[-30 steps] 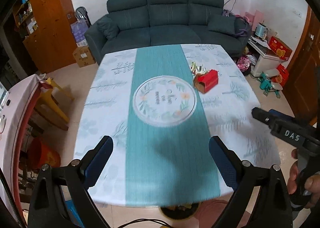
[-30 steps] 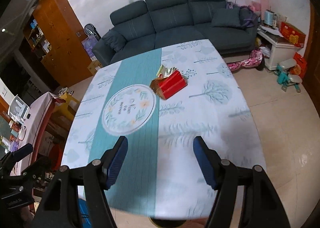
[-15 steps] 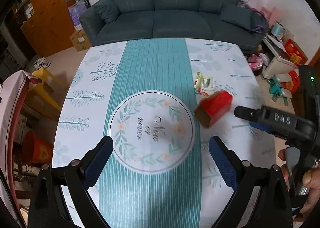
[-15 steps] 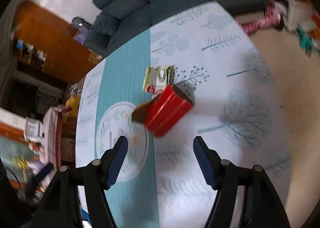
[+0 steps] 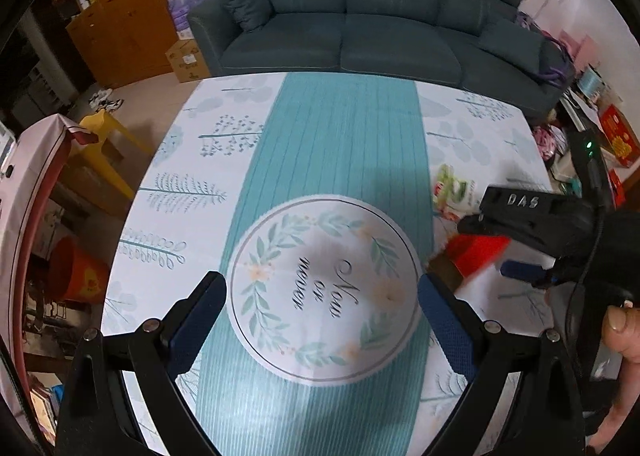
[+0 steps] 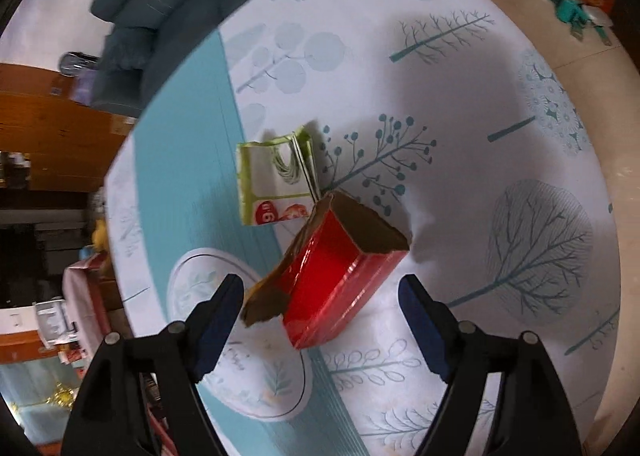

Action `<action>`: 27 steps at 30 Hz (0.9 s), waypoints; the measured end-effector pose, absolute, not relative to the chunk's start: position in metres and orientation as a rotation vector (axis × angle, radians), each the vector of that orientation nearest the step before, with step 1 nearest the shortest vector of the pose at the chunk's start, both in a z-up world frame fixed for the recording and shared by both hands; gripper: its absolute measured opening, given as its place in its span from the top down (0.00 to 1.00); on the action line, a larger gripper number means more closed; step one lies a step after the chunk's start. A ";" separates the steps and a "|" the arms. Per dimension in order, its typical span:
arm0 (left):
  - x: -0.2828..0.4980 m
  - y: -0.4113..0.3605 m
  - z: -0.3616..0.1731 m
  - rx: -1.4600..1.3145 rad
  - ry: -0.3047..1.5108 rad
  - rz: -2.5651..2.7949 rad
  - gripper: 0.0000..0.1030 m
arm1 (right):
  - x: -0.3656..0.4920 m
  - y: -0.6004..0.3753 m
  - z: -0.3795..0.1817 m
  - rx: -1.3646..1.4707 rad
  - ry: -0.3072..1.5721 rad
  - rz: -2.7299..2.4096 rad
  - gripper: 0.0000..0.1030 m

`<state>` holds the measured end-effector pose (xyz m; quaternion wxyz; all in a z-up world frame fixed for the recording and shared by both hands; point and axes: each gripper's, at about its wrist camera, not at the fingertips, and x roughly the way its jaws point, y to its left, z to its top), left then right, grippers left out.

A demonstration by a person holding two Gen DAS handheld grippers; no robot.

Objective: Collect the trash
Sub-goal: 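Grasp the red box with the right tool, then grasp the green-and-white wrapper with the left tool while the right tool holds the red box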

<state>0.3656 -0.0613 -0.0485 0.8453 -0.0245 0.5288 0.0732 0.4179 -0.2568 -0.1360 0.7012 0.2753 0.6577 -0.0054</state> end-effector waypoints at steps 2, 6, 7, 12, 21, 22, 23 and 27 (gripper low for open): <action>0.369 -0.056 -0.050 -0.062 1.114 0.172 0.07 | 0.422 -0.250 -0.141 0.583 1.489 -0.042 0.22; 0.374 -0.048 -0.052 -0.073 1.110 0.192 0.07 | 0.426 -0.238 -0.152 0.530 1.522 -0.090 0.22; 0.374 -0.047 -0.053 -0.075 1.110 0.193 0.07 | 0.424 -0.234 -0.155 0.514 1.533 -0.093 0.20; 0.372 -0.049 -0.055 -0.076 1.112 0.186 0.07 | 0.424 -0.225 -0.154 0.425 1.508 -0.067 0.34; 0.381 -0.065 -0.061 -0.053 1.123 0.124 0.07 | 0.402 -0.265 -0.143 0.417 1.432 0.022 0.52; 0.384 -0.068 -0.062 -0.057 1.129 0.108 0.07 | 0.401 -0.271 -0.141 0.412 1.418 0.031 0.54; 0.389 -0.071 -0.063 -0.063 1.138 0.086 0.07 | 0.401 -0.276 -0.138 0.407 1.402 0.035 0.55; 0.410 -0.088 -0.070 -0.070 1.166 0.019 0.07 | 0.410 -0.290 -0.128 0.392 1.335 0.059 0.75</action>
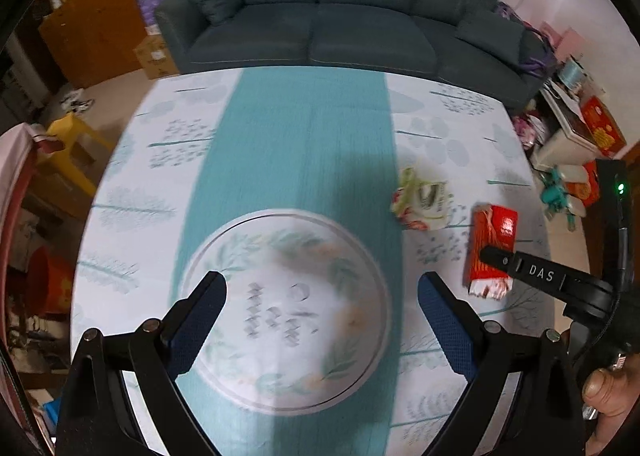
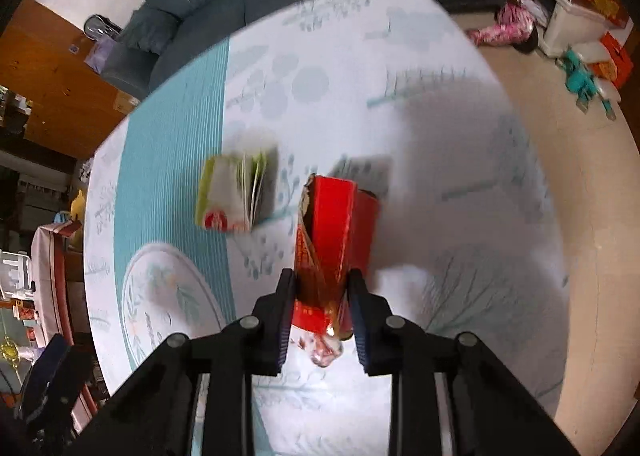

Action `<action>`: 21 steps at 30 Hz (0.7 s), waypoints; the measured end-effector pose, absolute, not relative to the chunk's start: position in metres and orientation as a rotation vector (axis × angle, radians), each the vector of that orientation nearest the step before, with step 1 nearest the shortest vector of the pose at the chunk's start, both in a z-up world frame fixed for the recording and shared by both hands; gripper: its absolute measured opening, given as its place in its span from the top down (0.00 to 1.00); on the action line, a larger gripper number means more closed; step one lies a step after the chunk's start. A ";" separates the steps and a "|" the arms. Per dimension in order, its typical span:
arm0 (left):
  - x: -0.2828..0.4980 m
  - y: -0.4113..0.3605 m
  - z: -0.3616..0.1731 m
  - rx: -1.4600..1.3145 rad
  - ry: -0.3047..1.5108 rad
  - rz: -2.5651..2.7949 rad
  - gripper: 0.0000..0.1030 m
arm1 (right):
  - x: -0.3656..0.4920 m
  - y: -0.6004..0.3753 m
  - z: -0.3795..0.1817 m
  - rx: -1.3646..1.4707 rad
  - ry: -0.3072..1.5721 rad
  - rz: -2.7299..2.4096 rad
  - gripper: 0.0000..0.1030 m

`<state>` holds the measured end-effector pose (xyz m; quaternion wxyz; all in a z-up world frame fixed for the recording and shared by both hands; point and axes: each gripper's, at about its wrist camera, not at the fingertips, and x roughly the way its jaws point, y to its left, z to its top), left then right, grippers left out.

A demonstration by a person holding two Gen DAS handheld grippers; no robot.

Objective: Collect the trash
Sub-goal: 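Grasp the green-and-white wrapper with the left tool while the right tool holds the red box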

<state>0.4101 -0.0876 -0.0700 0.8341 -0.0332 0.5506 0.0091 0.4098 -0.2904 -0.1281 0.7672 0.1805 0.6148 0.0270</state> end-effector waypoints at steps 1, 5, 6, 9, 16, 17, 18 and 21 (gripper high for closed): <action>0.418 -0.094 -0.073 -0.077 1.180 -0.010 0.07 | 0.414 -0.293 -0.127 0.389 1.321 0.059 0.76; 0.444 -0.116 -0.085 -0.086 1.205 -0.084 0.07 | 0.430 -0.305 -0.125 0.406 1.282 0.063 0.77; 0.449 -0.121 -0.087 -0.083 1.207 -0.094 0.07 | 0.433 -0.304 -0.126 0.412 1.277 0.066 0.77; 0.472 -0.136 -0.101 -0.078 1.233 -0.115 0.07 | 0.440 -0.315 -0.127 0.434 1.255 0.083 0.77; 0.510 -0.163 -0.131 -0.078 1.306 -0.164 0.07 | 0.445 -0.331 -0.135 0.463 1.252 0.108 0.77; 0.513 -0.167 -0.134 -0.068 1.313 -0.167 0.07 | 0.446 -0.331 -0.135 0.459 1.251 0.111 0.77; 0.516 -0.170 -0.136 -0.058 1.318 -0.170 0.07 | 0.448 -0.331 -0.135 0.455 1.251 0.117 0.77; 0.525 -0.177 -0.145 -0.044 1.334 -0.172 0.07 | 0.450 -0.331 -0.135 0.454 1.249 0.130 0.78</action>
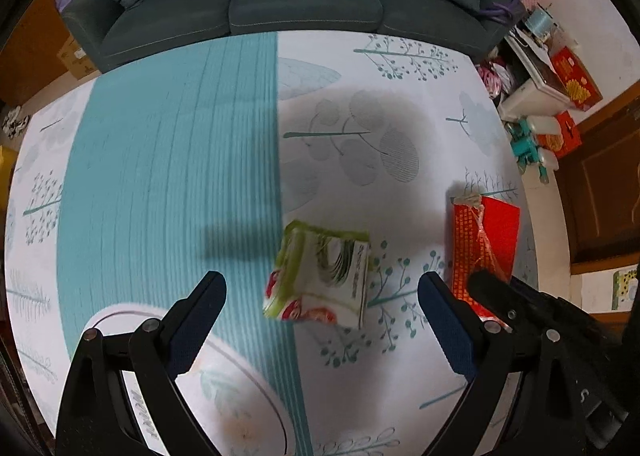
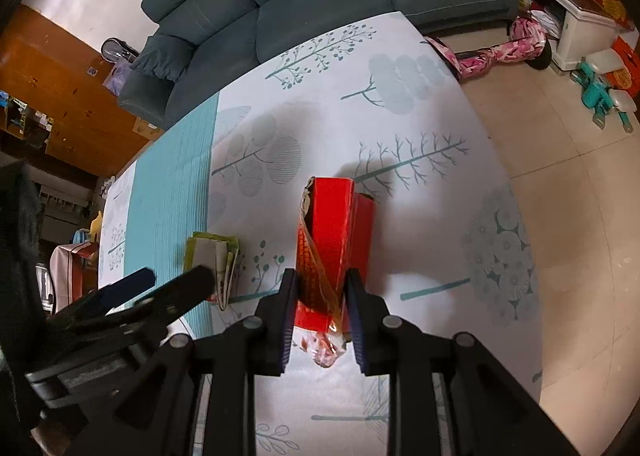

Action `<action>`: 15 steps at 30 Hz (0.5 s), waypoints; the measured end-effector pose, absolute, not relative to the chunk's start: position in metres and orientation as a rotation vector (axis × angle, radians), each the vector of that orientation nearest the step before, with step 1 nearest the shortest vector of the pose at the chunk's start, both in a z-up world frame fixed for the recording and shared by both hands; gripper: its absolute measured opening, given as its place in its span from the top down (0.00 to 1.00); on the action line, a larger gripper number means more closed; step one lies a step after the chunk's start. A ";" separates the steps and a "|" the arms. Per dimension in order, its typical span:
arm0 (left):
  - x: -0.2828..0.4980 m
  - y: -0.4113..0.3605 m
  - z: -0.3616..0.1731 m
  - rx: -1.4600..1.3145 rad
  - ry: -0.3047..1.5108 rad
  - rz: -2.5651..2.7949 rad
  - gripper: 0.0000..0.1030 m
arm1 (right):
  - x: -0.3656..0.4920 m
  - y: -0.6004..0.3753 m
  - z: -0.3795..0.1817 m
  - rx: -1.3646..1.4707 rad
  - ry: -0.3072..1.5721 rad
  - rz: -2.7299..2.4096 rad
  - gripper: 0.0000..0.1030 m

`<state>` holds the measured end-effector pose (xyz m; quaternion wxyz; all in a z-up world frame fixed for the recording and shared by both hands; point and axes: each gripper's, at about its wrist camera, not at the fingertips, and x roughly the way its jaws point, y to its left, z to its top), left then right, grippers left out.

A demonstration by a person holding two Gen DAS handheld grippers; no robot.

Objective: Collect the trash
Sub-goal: 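Grasp the green-and-white wrapper with the left tool while the right tool holds the red box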

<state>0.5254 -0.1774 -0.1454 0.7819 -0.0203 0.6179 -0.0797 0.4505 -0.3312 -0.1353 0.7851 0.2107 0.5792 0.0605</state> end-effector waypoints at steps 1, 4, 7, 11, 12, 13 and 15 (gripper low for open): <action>0.528 -0.178 -0.148 -0.044 1.342 -0.164 0.07 | 0.452 -0.332 -0.136 0.446 1.246 0.125 0.78; 0.535 -0.179 -0.158 -0.026 1.377 -0.139 0.07 | 0.455 -0.335 -0.136 0.457 1.247 0.141 0.78; 0.538 -0.184 -0.166 -0.001 1.397 -0.132 0.16 | 0.455 -0.334 -0.137 0.445 1.244 0.154 0.78; 0.536 -0.188 -0.174 0.009 1.422 -0.134 0.44 | 0.454 -0.335 -0.137 0.452 1.243 0.168 0.78; 0.534 -0.188 -0.173 0.011 1.410 -0.137 0.53 | 0.453 -0.335 -0.137 0.454 1.242 0.171 0.78; 0.534 -0.189 -0.171 0.000 1.402 -0.154 0.57 | 0.453 -0.336 -0.138 0.456 1.243 0.174 0.78; 0.530 -0.189 -0.163 -0.021 1.372 -0.165 0.77 | 0.452 -0.337 -0.138 0.459 1.246 0.178 0.78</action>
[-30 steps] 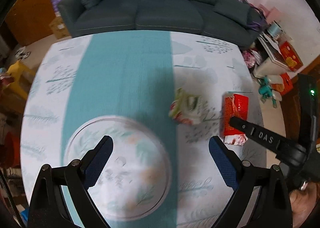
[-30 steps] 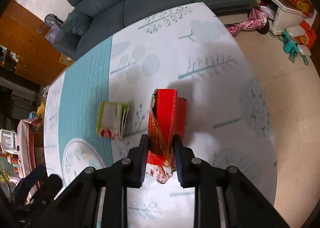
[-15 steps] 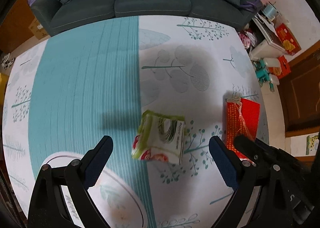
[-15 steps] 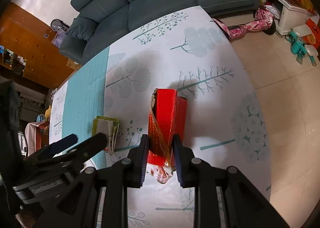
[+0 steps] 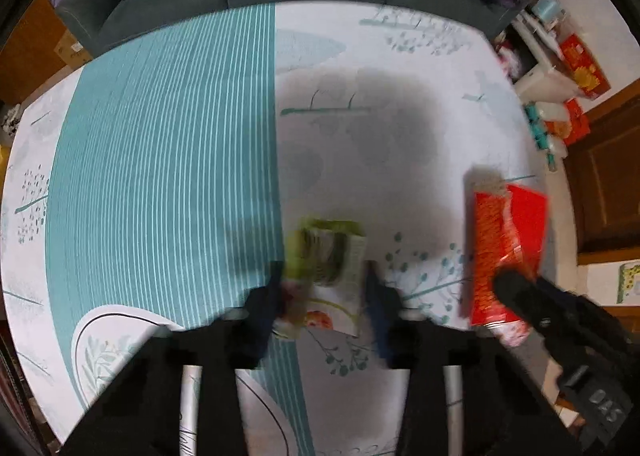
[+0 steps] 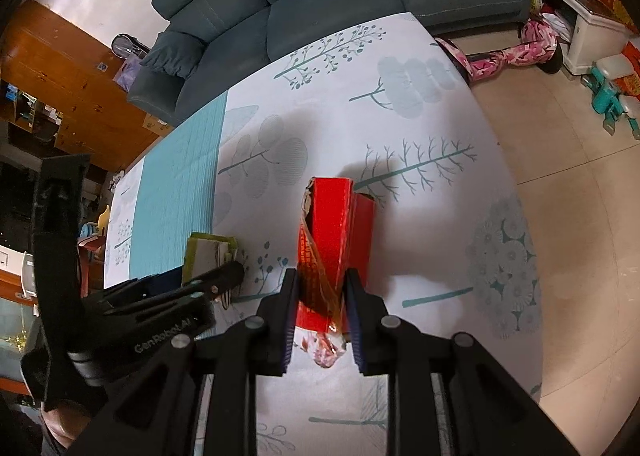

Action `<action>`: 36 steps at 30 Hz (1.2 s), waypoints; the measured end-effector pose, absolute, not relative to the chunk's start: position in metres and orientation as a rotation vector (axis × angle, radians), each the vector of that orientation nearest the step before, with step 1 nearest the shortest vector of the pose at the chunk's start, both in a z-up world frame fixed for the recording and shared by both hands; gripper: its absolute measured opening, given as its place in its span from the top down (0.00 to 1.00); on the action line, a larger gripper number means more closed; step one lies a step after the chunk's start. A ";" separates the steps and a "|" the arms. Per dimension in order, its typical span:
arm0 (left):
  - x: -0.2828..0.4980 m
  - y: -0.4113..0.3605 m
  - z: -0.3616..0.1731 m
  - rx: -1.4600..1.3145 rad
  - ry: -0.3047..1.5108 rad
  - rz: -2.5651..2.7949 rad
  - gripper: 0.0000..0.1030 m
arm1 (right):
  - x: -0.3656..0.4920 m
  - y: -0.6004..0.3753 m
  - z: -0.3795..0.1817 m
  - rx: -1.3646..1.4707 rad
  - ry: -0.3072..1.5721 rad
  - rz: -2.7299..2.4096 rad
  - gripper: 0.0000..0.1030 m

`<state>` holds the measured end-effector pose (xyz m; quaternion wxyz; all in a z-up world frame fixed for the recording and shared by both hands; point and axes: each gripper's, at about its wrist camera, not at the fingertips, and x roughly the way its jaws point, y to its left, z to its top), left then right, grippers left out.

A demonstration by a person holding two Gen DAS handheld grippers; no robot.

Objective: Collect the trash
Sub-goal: 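Grasp the green-and-white wrapper with the left tool while the right tool holds the red box, then lift the red box and green-and-white wrapper and carry both toward the black bin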

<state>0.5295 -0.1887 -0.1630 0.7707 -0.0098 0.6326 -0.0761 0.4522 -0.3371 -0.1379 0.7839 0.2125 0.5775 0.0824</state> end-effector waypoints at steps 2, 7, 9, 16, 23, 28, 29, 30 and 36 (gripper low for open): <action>0.525 -0.187 -0.158 -0.029 1.355 -0.162 0.80 | 0.450 -0.338 -0.138 0.460 1.252 0.185 0.78; 0.506 -0.176 -0.146 -0.077 1.334 -0.150 0.83 | 0.436 -0.333 -0.134 0.458 1.252 0.207 0.78; 0.496 -0.171 -0.140 -0.090 1.323 -0.150 0.83 | 0.428 -0.330 -0.130 0.458 1.250 0.221 0.78; 0.437 -0.153 -0.108 -0.093 1.266 -0.152 0.83 | 0.396 -0.316 -0.114 0.461 1.239 0.270 0.78; 0.358 -0.118 -0.077 -0.119 1.227 -0.151 0.83 | 0.344 -0.286 -0.089 0.438 1.222 0.338 0.78; 0.292 -0.091 -0.061 -0.102 1.203 -0.142 0.83 | 0.289 -0.258 -0.070 0.409 1.209 0.373 0.78; 0.277 -0.085 -0.058 -0.100 1.198 -0.144 0.83 | 0.276 -0.252 -0.067 0.401 1.208 0.378 0.78; 0.266 -0.080 -0.057 -0.099 1.196 -0.146 0.83 | 0.268 -0.248 -0.065 0.396 1.208 0.381 0.78; 0.182 -0.041 -0.052 -0.091 1.185 -0.180 0.83 | 0.188 -0.209 -0.051 0.343 1.202 0.399 0.78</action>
